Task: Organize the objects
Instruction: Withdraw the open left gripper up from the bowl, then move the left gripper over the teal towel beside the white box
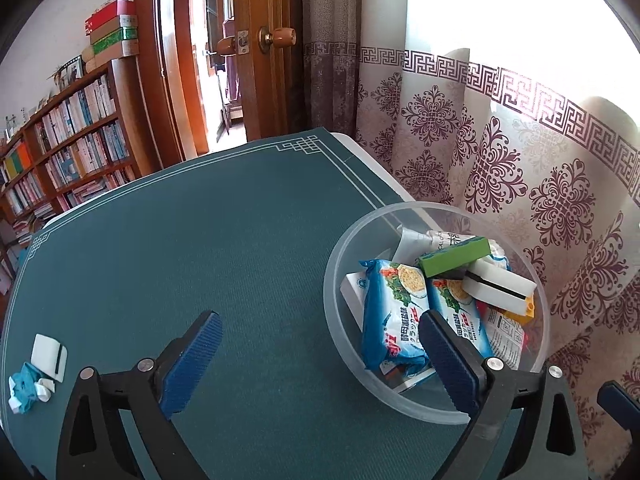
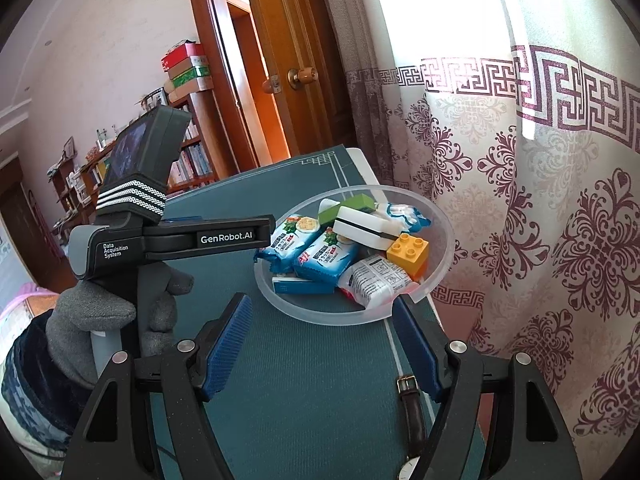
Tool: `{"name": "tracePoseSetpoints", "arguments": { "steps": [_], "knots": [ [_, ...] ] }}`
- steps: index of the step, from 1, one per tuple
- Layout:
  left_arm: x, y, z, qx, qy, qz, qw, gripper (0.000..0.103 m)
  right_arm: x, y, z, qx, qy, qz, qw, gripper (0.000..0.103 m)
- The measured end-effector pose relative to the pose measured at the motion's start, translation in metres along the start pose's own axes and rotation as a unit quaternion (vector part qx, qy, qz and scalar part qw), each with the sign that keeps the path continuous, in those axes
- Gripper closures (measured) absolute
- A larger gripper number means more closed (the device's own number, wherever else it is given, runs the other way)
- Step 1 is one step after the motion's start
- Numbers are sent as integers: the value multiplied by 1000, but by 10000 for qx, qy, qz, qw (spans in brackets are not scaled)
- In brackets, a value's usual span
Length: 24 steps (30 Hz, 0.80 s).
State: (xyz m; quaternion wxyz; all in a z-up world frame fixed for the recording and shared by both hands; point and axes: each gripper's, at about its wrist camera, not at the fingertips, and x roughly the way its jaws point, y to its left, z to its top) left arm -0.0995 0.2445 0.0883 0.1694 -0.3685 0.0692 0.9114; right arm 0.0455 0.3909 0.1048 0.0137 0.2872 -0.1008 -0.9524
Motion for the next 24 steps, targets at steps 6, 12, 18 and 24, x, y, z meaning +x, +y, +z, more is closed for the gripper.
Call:
{"name": "tracePoseSetpoints", "arguments": {
  "steps": [6,12,18,24],
  "knots": [
    [-17,44,-12,-310,-67,202,9993,2,3,26,-5,-172,91,141,9997,29],
    [-31,99,-27,-621,-120,534,9966,2,10,58,-8,-304,185,357,9987,29],
    [-42,159,-43,-940,-120,880,9916,1,21,92,-10,-460,329,618,9965,29],
    [-52,210,-62,-1086,-95,1203,9867,1,36,123,-15,-609,565,837,9930,29]
  ]
}}
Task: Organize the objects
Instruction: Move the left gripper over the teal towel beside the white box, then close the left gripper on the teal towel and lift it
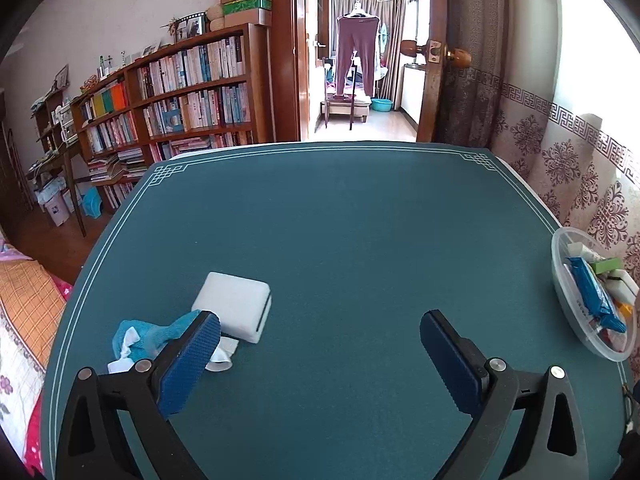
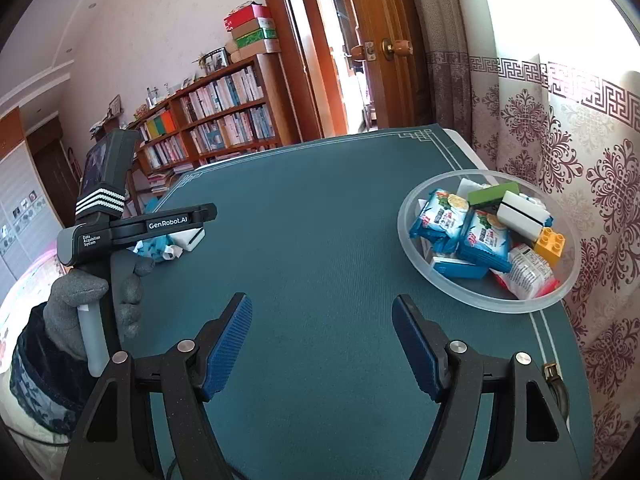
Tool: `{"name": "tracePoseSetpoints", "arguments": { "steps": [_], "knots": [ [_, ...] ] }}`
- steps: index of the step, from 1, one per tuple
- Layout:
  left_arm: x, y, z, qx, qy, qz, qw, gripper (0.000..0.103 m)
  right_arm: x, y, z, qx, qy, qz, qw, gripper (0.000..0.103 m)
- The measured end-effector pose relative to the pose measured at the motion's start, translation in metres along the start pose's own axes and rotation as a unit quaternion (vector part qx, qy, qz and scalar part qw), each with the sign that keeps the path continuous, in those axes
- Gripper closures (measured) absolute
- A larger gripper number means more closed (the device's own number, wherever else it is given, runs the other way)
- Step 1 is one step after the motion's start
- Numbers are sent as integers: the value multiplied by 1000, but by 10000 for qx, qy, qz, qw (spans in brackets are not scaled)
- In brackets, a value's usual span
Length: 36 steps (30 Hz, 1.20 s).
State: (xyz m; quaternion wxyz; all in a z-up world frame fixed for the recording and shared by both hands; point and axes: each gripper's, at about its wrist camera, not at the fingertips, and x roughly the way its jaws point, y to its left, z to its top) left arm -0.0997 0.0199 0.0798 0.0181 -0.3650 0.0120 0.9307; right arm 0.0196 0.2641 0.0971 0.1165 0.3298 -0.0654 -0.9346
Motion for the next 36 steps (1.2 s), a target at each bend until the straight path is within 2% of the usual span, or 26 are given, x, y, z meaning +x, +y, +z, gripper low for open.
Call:
{"name": "tracePoseSetpoints", "arguments": {
  "steps": [11,18,22,27,32,36],
  "knots": [
    [7,86,-12,2,-47,432,9991,1,34,47,-2,-302,409,252,9984,29],
    [23,115,-24,-172,134,398,9990,1,53,71,-2,-463,596,339,9966,29],
    [31,123,-30,-135,176,246,9995,1,62,81,-2,-524,712,353,9955,29],
    [38,127,-33,-87,281,-158,9994,1,73,90,-3,-549,828,365,9944,29],
    [40,118,-40,101,581,-579,9966,1,78,94,-5,-518,907,370,9938,29],
    [31,105,-49,319,565,-642,9958,1,82,94,-6,-477,959,385,9935,29]
  ]
}}
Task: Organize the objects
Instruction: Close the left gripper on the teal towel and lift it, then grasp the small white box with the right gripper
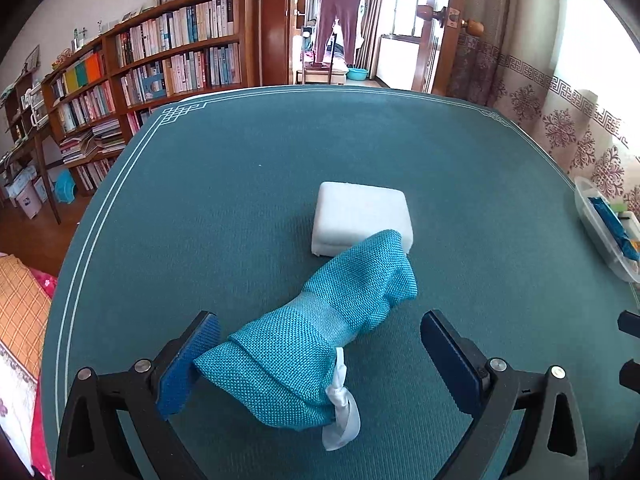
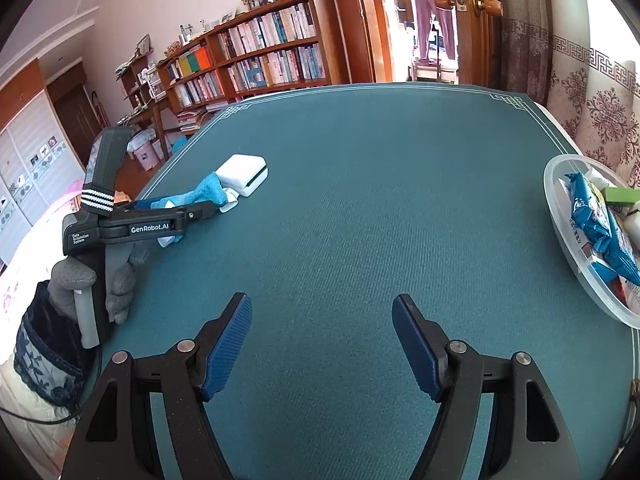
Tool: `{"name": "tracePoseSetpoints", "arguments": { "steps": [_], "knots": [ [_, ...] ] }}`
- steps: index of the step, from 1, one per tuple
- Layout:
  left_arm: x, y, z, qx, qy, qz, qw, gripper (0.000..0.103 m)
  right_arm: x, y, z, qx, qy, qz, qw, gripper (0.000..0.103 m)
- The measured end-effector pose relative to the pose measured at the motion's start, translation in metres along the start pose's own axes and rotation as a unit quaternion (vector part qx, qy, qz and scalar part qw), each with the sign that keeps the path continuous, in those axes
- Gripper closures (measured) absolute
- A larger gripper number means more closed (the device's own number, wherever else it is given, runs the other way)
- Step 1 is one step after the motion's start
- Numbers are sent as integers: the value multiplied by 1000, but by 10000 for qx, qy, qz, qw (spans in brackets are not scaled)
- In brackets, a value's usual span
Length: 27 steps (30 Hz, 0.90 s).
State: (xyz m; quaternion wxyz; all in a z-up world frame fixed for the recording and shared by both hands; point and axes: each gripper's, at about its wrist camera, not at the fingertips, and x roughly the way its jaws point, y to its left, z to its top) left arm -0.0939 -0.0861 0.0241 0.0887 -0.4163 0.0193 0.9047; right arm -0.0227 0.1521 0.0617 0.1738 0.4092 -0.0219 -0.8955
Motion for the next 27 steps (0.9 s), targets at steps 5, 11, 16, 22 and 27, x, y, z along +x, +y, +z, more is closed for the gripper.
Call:
{"name": "tracePoseSetpoints", "arguments": {
  "steps": [5,11,16,22,27],
  "knots": [
    [-2,-10,-1,191,-132,229,9995,8,6,1,-1,37,77,33,10000,29],
    [2,-9,-3,182,-103,386,9990,36,14,8,3,-74,99,23,9999,29],
    [-9,-7,-9,134,-206,430,9988,50,27,18,11,-267,110,-17,9996,29],
    [-23,2,-20,-108,-227,379,9990,50,46,32,28,-520,115,-38,9986,29],
    [-31,4,-28,-209,-294,416,9985,50,63,42,47,-671,85,12,9977,29]
  ]
}}
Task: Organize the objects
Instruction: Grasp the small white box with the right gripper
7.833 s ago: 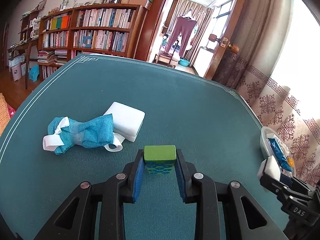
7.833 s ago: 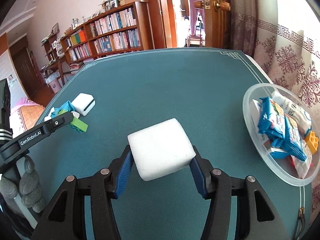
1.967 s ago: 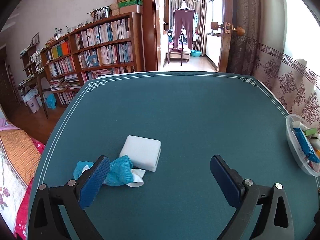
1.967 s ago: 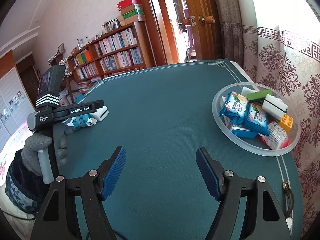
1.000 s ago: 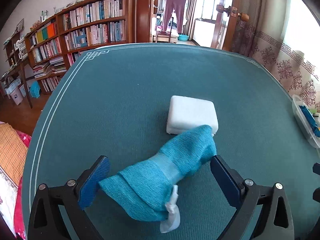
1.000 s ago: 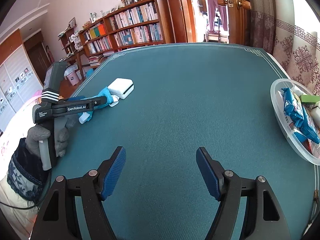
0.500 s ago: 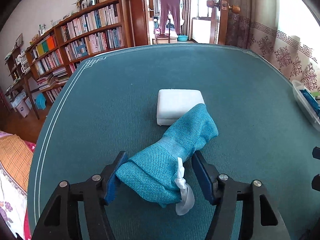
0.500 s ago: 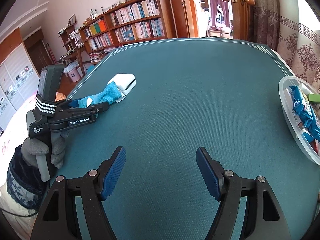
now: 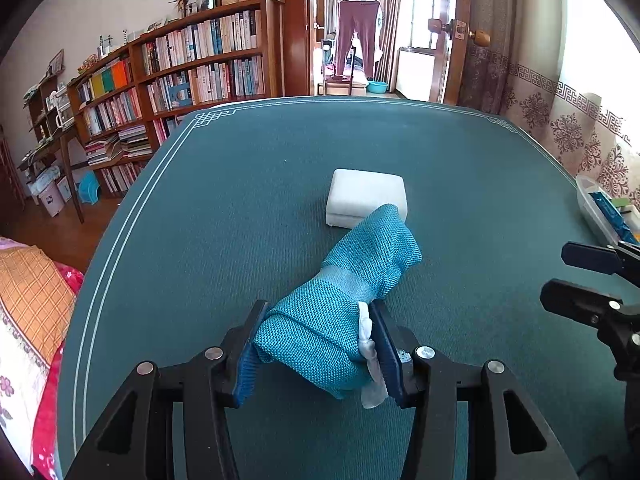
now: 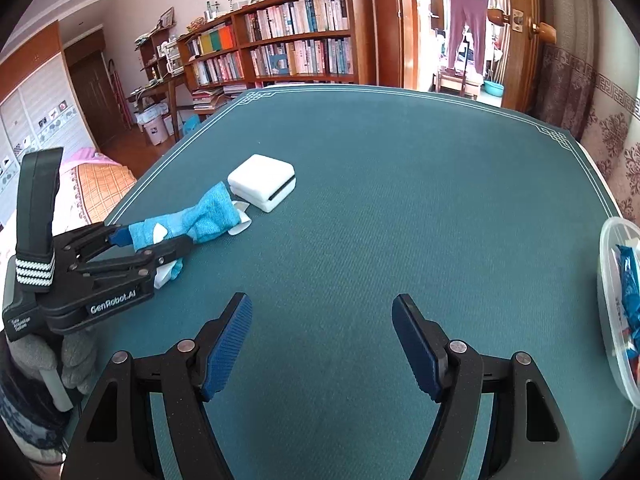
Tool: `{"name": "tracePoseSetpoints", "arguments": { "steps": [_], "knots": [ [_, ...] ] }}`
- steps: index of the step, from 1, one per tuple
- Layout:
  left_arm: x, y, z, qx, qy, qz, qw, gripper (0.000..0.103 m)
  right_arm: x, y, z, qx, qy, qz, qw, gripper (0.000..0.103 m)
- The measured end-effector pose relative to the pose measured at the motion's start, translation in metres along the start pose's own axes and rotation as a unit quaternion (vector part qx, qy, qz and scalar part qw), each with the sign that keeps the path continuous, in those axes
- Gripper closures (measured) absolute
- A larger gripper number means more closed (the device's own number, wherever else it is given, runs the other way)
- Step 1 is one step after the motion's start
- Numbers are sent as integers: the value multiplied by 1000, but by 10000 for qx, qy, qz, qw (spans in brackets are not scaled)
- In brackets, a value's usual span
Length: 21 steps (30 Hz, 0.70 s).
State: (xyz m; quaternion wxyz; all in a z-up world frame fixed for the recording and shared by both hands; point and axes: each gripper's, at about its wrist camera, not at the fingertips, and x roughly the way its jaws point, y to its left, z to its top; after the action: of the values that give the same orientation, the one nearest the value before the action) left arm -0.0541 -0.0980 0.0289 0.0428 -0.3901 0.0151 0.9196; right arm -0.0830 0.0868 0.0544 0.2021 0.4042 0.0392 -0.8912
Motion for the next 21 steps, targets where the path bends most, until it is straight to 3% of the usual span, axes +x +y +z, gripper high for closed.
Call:
{"name": "tracePoseSetpoints", "arguments": {
  "steps": [4,9,16,21],
  "knots": [
    [-5,10,-2,-281,-221,414,9985,50,18,6,19,30,-16,121,9999,29],
    [-6,33,-4,-913,-305,604,9935,50,46,21,40,-194,-27,150,9997,29],
    [-4,50,-8,-1302,-286,657,9889,50,88,38,68,-232,197,458,9985,29],
    [-5,51,-9,-1367,-307,680,9878,50,112,48,85,-103,293,580,9978,22]
  ]
}}
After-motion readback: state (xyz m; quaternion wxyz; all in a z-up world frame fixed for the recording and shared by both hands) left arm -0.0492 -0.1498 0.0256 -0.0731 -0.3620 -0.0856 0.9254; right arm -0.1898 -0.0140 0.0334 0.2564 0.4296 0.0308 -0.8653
